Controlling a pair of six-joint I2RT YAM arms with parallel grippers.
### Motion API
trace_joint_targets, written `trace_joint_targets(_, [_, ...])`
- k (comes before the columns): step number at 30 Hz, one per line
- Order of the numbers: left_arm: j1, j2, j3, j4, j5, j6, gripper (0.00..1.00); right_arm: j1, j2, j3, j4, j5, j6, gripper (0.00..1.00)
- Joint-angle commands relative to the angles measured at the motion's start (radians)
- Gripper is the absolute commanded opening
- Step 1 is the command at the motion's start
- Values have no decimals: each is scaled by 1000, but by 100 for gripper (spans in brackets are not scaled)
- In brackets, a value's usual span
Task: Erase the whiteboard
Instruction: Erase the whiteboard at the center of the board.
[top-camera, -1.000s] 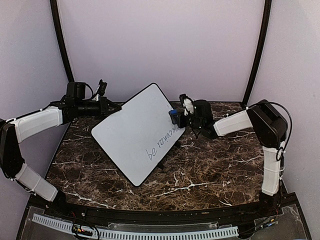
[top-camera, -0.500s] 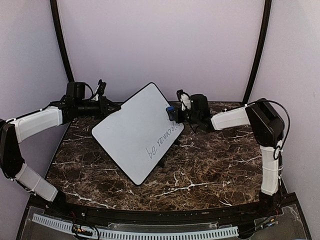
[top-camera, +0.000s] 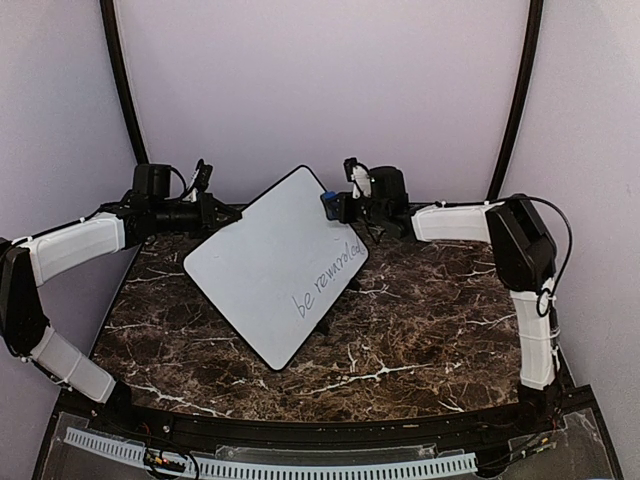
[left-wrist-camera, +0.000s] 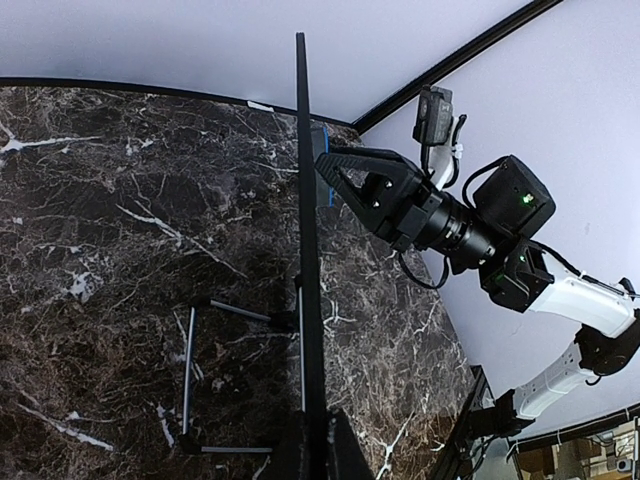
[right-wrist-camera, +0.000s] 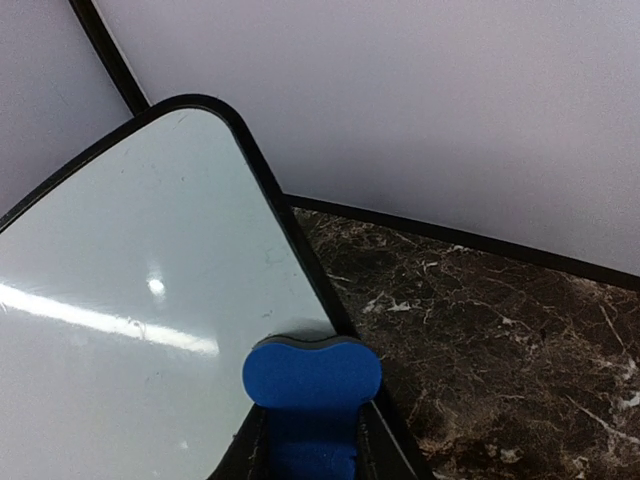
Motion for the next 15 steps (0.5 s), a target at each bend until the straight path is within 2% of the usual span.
trace_joint_targets(1, [-38,-28,-3,39,177,57,0,15,-22,-178,-74,-37,54,22])
trace_joint_targets(8, [-39,-27,-6,46,181,51,0,5,-69,-392,1,-64,144,21])
trace_joint_targets(11, [-40,-28,-6,47,181,51,0,4,-74,-389,0,-74,173,22])
trace_joint_targets(15, [-40,-30,-6,45,180,52,0,5,-57,-304,-25,-101,184,22])
